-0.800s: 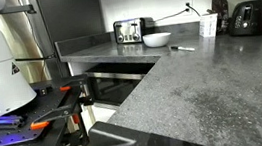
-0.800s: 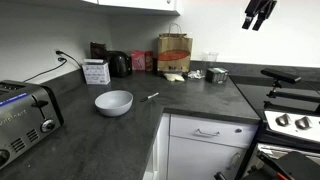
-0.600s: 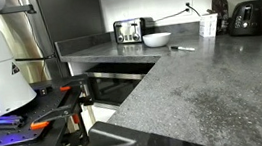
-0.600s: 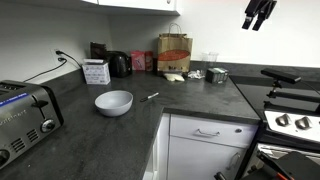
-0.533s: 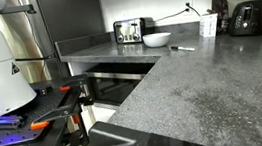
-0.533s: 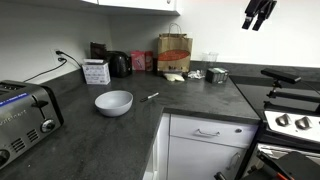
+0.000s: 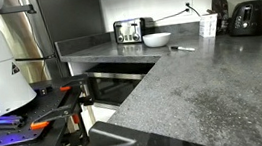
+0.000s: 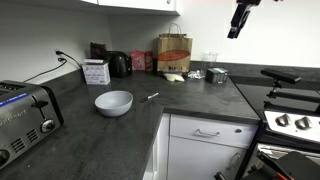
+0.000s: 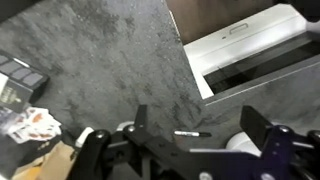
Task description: Put the marker in the bowl
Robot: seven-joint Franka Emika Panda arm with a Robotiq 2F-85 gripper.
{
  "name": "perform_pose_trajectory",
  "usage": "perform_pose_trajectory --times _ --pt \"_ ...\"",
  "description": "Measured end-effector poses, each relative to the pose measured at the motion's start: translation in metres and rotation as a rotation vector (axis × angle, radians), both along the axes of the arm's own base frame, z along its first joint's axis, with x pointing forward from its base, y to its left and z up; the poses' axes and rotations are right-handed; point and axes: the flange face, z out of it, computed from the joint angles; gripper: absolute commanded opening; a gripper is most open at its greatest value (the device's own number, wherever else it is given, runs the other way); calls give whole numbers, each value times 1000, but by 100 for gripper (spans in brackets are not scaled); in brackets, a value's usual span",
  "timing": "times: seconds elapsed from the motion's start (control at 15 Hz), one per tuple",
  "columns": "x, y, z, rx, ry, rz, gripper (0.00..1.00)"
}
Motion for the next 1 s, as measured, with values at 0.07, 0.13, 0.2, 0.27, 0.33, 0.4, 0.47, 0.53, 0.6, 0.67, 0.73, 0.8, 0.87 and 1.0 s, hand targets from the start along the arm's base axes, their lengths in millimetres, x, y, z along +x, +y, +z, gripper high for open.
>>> perform_pose_trajectory --times 0.07,0.13,0.2,0.27,0.33,0.4,0.47,0.53,0.6,0.67,0.73,0.8,0.87,1.0 --pt "15 18 -11 -10 1 63 100" --pt "31 37 -22 -21 -1 126 100" --pt "47 55 -33 -38 -3 186 100" --pt "62 70 -45 -59 -5 246 100" --pt "77 84 -58 -79 -9 305 100" --pt "90 97 -70 -98 -15 363 100" --pt "103 109 -83 -114 -19 422 100" --pt "114 122 -95 -127 -23 480 100" --pt "125 134 -107 -138 -28 540 100" --pt "134 146 -116 -146 -34 597 100" --pt "142 159 -124 -152 -40 656 100" --pt "149 172 -130 -156 -45 715 100" --pt "154 184 -134 -158 -51 774 100" --pt "163 209 -142 -158 -62 892 100"
